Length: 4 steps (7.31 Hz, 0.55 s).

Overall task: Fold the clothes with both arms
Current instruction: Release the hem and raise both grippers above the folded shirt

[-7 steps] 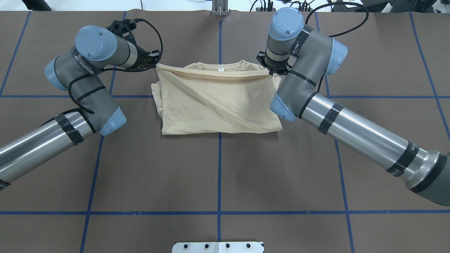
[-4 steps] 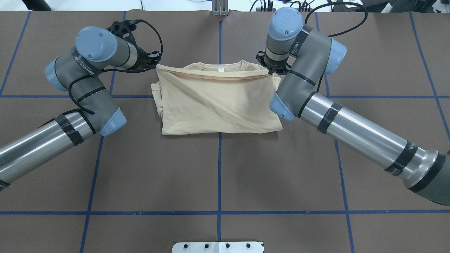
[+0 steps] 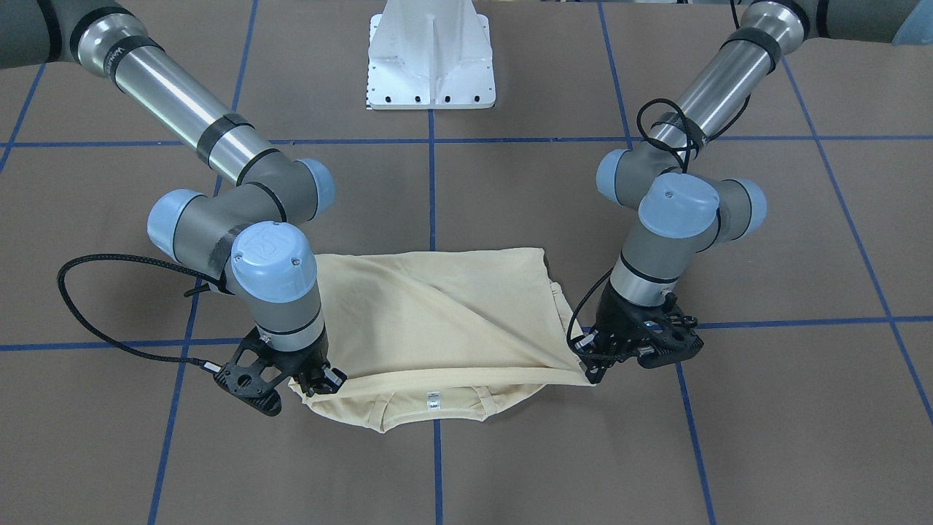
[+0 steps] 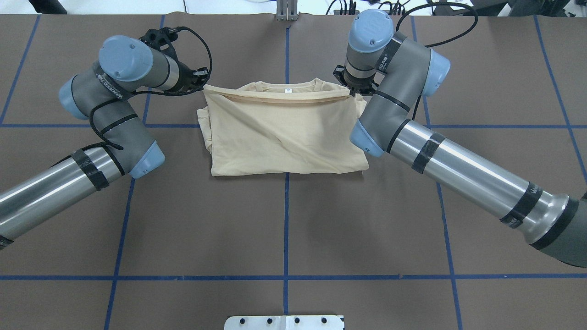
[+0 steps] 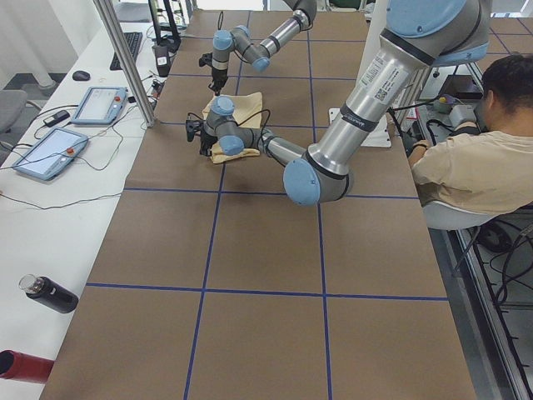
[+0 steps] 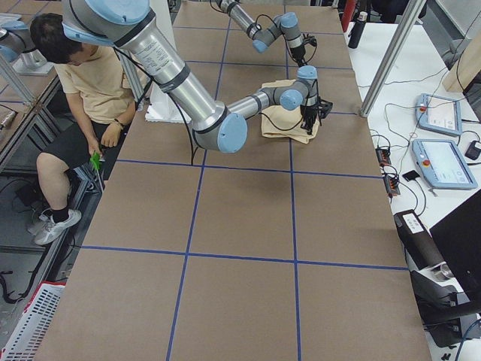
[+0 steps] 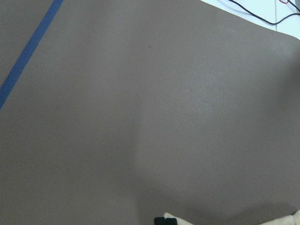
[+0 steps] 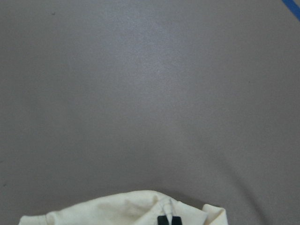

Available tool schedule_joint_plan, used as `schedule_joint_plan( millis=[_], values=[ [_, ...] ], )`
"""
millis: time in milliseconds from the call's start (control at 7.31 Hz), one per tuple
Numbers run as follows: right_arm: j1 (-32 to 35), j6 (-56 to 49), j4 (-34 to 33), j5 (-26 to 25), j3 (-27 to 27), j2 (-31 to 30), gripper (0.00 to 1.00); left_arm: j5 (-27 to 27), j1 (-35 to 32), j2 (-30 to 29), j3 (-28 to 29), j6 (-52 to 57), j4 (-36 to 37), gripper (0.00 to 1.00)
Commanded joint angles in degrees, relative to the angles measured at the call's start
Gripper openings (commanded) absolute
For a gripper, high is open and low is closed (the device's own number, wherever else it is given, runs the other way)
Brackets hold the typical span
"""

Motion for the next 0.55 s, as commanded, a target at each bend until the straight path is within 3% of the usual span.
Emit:
schedule_joint_plan(
  millis=[0,274,411],
  values=[
    [0.0,0.1,0.7,0.0,-2.7,1.8,0.0,0.0,0.0,0.0,0.1,0.0,-0.1,0.32],
    [0.0,0.0,0.7,-0.2,-2.9,1.6,0.0,0.1,0.0,0.0,0.7,-0.1,-0.4,0.33],
    [0.0,0.0,0.7,-0.3,-2.9,1.6,0.0,0.1,0.0,0.0,0.9,-0.1,-1.3,0.45]
  ],
)
